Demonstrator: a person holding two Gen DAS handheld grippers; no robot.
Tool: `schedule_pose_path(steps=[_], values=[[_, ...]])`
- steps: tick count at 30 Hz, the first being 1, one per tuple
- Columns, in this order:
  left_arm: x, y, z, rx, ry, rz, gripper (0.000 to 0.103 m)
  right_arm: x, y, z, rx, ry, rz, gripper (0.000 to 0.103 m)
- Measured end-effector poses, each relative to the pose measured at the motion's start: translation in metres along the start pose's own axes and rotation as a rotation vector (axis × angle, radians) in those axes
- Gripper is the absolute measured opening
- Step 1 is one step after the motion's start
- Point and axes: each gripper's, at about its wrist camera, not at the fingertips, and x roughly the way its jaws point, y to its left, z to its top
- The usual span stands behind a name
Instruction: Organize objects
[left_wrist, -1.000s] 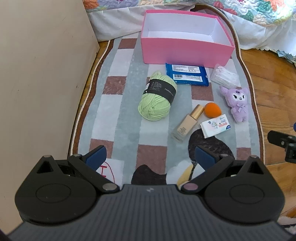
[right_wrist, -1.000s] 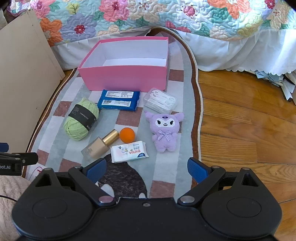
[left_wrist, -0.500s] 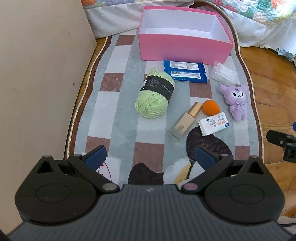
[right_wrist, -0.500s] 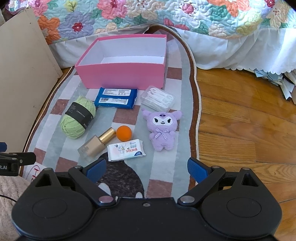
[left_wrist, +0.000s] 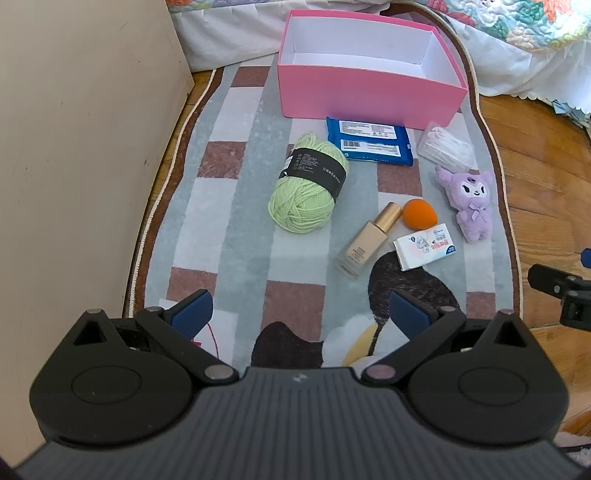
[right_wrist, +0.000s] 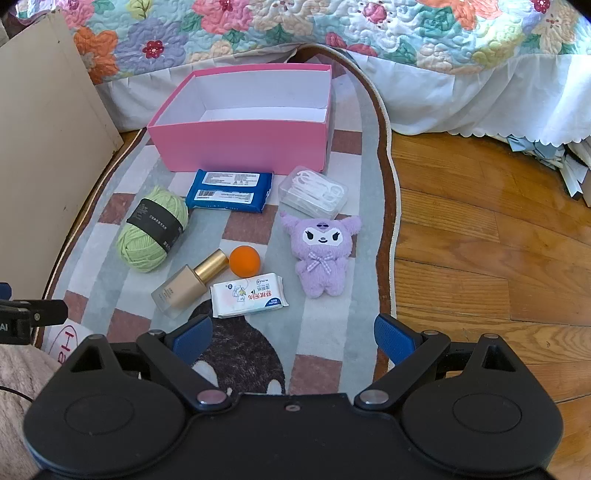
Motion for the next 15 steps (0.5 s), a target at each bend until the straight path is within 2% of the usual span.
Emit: schedule_pose_path(steps=[15], values=[[-0.0012, -0.002, -0.0004, -0.01, 0.0, -0.004, 0.103, 0.0007, 0.0, -0.0012, 0.0, 0.001, -0.002, 0.097]])
